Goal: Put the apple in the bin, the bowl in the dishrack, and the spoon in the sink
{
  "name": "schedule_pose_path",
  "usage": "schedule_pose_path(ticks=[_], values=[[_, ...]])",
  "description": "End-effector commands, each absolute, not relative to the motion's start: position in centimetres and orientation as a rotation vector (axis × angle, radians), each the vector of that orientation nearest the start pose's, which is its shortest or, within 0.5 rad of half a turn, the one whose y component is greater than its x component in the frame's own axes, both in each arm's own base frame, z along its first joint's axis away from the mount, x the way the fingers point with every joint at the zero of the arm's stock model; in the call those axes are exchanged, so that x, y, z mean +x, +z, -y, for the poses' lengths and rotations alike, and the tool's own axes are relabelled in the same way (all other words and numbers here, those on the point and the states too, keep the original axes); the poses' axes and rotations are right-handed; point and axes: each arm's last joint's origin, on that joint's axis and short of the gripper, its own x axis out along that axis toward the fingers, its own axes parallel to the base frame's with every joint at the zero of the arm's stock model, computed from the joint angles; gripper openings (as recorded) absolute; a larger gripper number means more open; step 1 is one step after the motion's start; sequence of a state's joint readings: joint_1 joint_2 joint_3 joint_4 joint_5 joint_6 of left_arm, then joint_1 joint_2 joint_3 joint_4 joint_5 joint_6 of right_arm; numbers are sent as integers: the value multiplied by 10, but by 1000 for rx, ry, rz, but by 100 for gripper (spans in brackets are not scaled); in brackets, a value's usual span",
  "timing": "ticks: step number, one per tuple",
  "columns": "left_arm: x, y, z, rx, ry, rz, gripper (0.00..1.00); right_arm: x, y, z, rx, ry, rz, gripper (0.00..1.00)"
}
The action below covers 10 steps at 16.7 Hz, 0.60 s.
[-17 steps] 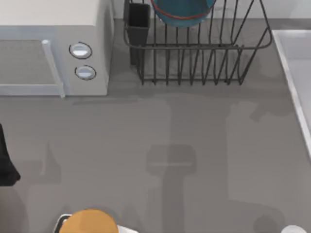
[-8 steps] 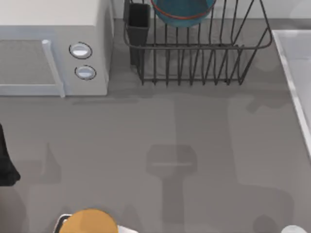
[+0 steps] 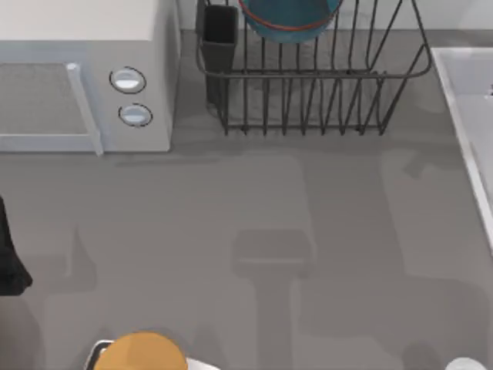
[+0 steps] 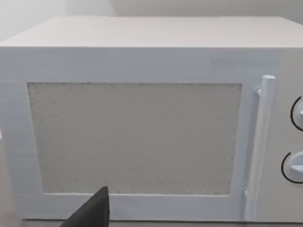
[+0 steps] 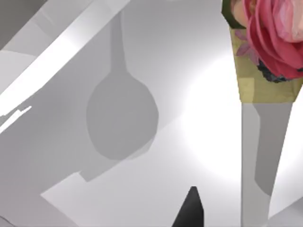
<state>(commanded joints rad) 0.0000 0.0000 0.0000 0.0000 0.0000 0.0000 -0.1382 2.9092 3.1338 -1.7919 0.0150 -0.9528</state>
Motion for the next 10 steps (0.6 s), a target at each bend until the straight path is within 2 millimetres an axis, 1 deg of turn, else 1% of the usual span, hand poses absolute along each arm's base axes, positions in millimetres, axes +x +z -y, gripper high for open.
schedule_pose_path(ticks=[5, 10], values=[[106, 160, 1, 0, 0, 0, 100, 502, 157, 64, -647, 634, -1466, 0], [106, 160, 1, 0, 0, 0, 100, 502, 154, 64, -646, 635, -1469, 0]])
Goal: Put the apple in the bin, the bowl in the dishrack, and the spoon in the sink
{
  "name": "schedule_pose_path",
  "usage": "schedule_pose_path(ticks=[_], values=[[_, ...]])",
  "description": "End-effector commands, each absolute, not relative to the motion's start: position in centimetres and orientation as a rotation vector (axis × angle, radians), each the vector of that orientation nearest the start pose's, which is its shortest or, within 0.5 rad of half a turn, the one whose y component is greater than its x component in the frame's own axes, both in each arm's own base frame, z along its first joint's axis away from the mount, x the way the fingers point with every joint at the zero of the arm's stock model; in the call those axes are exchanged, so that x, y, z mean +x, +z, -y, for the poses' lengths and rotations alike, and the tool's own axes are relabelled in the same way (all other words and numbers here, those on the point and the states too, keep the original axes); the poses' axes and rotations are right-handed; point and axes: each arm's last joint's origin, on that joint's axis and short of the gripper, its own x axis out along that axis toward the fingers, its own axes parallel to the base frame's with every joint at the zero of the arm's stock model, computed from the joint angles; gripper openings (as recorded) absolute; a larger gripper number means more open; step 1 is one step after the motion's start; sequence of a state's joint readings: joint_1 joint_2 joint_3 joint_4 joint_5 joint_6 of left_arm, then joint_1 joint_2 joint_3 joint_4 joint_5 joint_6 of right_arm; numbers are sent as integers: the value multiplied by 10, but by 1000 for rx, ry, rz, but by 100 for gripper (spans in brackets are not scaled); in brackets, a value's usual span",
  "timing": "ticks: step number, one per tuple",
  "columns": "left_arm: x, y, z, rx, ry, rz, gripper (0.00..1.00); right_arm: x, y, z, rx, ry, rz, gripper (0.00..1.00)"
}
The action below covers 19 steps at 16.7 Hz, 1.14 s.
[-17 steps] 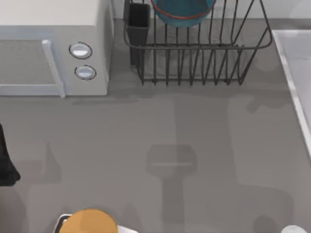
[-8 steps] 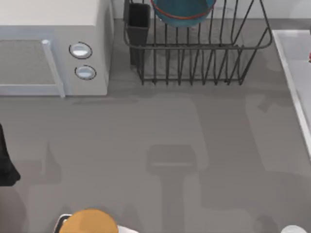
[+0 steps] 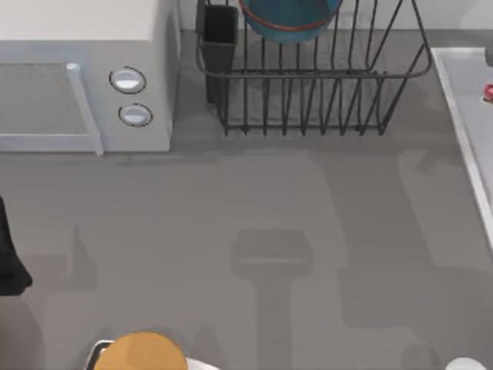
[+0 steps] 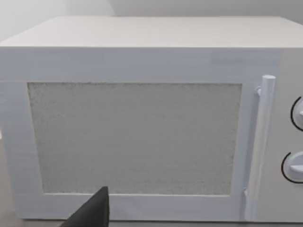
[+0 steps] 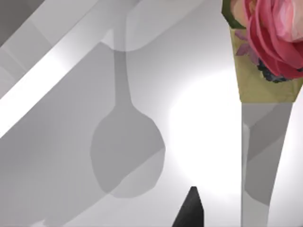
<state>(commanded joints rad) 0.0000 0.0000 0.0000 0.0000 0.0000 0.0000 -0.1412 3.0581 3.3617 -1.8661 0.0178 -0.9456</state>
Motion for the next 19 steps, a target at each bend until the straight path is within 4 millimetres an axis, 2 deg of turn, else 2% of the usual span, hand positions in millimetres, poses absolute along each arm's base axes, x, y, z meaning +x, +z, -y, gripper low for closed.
schedule_pose_path(ticks=[13, 19], values=[[106, 160, 1, 0, 0, 0, 100, 502, 154, 64, -646, 635, -1469, 98], [106, 160, 1, 0, 0, 0, 100, 502, 154, 64, -646, 635, -1469, 100]])
